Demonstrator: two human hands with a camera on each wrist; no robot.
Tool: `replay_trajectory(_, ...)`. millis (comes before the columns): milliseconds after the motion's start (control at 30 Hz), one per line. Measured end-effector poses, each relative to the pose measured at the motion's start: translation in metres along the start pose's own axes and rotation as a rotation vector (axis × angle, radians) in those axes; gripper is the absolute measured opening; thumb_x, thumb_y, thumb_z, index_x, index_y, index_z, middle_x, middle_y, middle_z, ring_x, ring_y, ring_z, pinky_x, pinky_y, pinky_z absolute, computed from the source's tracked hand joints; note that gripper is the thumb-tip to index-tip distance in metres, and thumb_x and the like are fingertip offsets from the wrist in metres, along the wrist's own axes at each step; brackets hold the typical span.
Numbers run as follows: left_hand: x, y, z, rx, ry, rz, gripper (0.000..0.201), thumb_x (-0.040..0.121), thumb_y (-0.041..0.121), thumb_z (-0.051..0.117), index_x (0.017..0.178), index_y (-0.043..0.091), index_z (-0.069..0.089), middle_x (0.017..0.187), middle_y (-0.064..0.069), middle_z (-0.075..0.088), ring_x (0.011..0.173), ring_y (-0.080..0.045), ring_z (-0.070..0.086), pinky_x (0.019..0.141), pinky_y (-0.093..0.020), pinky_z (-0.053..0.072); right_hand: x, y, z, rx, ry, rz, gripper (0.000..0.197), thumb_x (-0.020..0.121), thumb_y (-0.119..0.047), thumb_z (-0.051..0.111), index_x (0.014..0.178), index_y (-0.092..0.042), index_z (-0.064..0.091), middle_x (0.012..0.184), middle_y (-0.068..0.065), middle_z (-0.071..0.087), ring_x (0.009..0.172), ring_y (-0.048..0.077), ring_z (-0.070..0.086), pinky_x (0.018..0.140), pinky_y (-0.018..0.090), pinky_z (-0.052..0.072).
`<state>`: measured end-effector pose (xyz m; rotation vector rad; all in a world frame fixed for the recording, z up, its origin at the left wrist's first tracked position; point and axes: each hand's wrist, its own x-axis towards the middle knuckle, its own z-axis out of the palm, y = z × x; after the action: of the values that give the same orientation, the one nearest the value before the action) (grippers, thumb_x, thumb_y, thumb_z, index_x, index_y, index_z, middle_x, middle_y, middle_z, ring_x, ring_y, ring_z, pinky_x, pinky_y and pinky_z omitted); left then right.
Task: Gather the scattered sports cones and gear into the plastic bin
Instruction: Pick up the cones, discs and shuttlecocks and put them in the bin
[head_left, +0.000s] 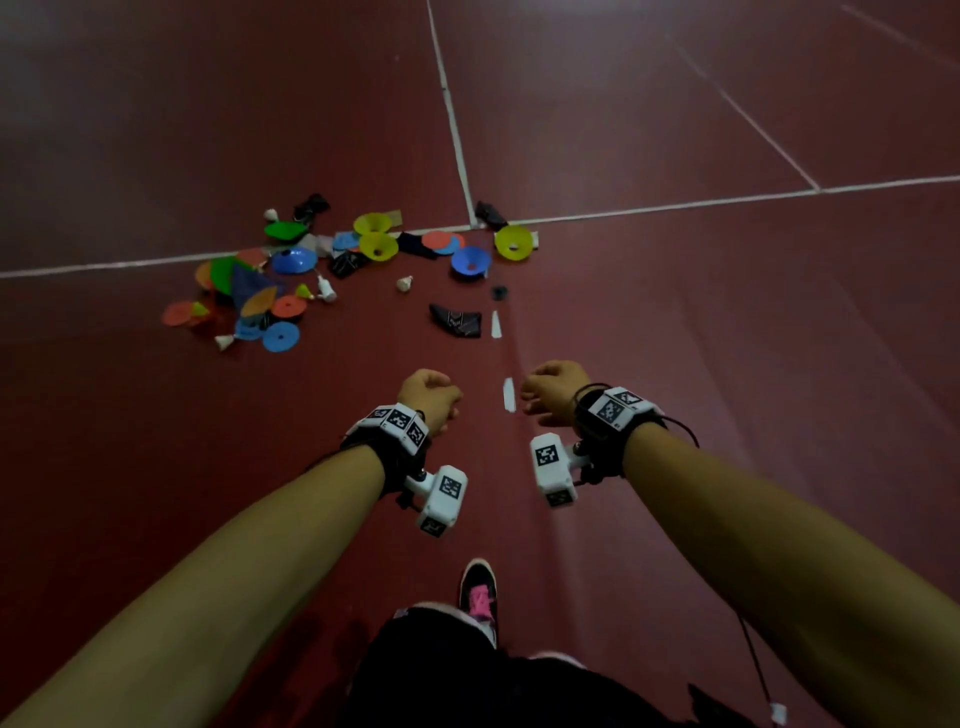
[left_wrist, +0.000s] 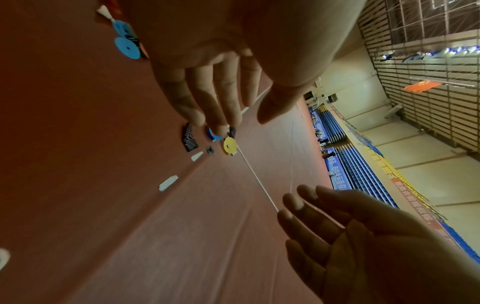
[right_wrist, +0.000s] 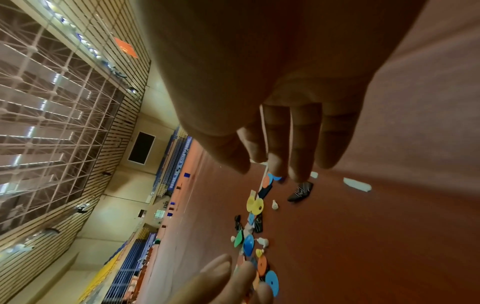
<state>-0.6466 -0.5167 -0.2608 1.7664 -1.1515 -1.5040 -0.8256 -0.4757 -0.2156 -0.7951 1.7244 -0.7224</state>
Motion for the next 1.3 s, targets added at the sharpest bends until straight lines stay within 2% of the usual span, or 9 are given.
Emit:
replay_trajectory(133,0.088,0.075,-0.008,-0.011,-0.015,-0.001,0.021,0.087,0.006,0.058,0.105,0.015,0.052,0.086,-0.011,0.063,0.061,-0.019,0.056,0.050,-0.026,0.040,0.077,-0.071,-0.011,0.028,0.053,-0.019,0.005,0.090,-0.006,0.056,0.091,-0.008,0.061,0.080,0.011,0.061,0.063,0.022,0.058,0.062,0.032,0.046)
replay_trajectory(333,0.200,0.134,-0.006,-0.013,-0.028,-0.051,0.025,0.086,0.007,0.059,0.109,0.015,0.053,0.087,-0.010,0.065,0.062,-0.017,0.057,0.051,-0.026,0.042,0.195,-0.139,-0.010,-0.033,0.041,-0.012,0.010,0.089,-0.012,0.061,0.098,-0.009,0.064,0.080,0.010,0.063,0.069,0.020,0.064,0.064,0.033,0.054)
replay_trajectory(467,0.293,0.174,-0.004,-0.015,0.020,-0.072,0.025,0.087,0.008,0.060,0.109,0.017,0.054,0.088,-0.008,0.065,0.064,-0.016,0.058,0.051,-0.025,0.042,0.302,-0.186,-0.003,-0.054,-0.045,-0.023,0.001,0.088,-0.011,0.061,0.088,-0.011,0.063,0.077,0.011,0.063,0.069,0.023,0.063,0.063,0.034,0.051)
replay_trajectory(567,0.354,0.210,-0.004,-0.019,0.053,-0.097,0.024,0.087,0.008,0.060,0.109,0.016,0.053,0.089,-0.009,0.065,0.063,-0.016,0.058,0.050,-0.025,0.041,0.376,-0.223,-0.002,-0.047,-0.119,-0.006,0.010,0.088,-0.008,0.059,0.079,-0.013,0.062,0.076,0.012,0.062,0.067,0.026,0.060,0.060,0.033,0.049)
replay_trajectory(733,0.451,0.279,-0.017,-0.054,0.151,-0.121,0.021,0.088,0.007,0.059,0.106,0.015,0.053,0.083,-0.008,0.063,0.062,-0.018,0.057,0.050,-0.026,0.039,0.494,-0.303,0.001,0.006,-0.247,0.047,0.021,0.092,-0.003,0.052,0.072,-0.011,0.052,0.065,0.010,0.050,0.051,0.019,0.045,0.045,0.022,0.036)
replay_trajectory(833,0.494,0.309,-0.024,-0.096,0.192,-0.139,0.018,0.089,0.006,0.058,0.104,0.015,0.053,0.079,-0.006,0.061,0.063,-0.018,0.057,0.054,-0.027,0.043,0.545,-0.350,0.000,-0.023,-0.253,0.069,0.023,0.093,-0.009,0.051,0.071,-0.017,0.047,0.063,0.005,0.053,0.050,0.016,0.051,0.048,0.024,0.044)
replay_trajectory(967,0.563,0.344,-0.028,-0.150,0.236,-0.182,0.017,0.089,0.008,0.059,0.102,0.017,0.052,0.079,-0.004,0.061,0.063,-0.016,0.057,0.058,-0.028,0.044,0.609,-0.399,0.006,-0.053,-0.364,0.078,0.031,0.096,-0.014,0.035,0.065,-0.017,0.032,0.047,0.001,0.031,0.034,0.013,0.026,0.042,0.015,0.019)
replay_trajectory(1133,0.665,0.375,-0.026,-0.183,0.198,-0.207,0.018,0.092,0.011,0.056,0.108,0.019,0.052,0.084,-0.002,0.064,0.069,-0.016,0.061,0.060,-0.028,0.047,0.696,-0.435,0.017,-0.188,-0.267,0.034,0.013,0.090,-0.012,0.058,0.077,-0.014,0.059,0.071,0.006,0.061,0.065,0.024,0.063,0.058,0.028,0.048)
replay_trajectory(1300,0.768,0.397,-0.027,-0.211,0.188,-0.250,0.019,0.091,0.009,0.058,0.109,0.016,0.055,0.089,-0.007,0.063,0.068,-0.015,0.058,0.058,-0.029,0.047,0.786,-0.458,0.017,-0.246,-0.245,0.162,0.029,0.093,-0.008,0.055,0.066,-0.013,0.048,0.063,0.008,0.050,0.049,0.019,0.045,0.049,0.027,0.034)
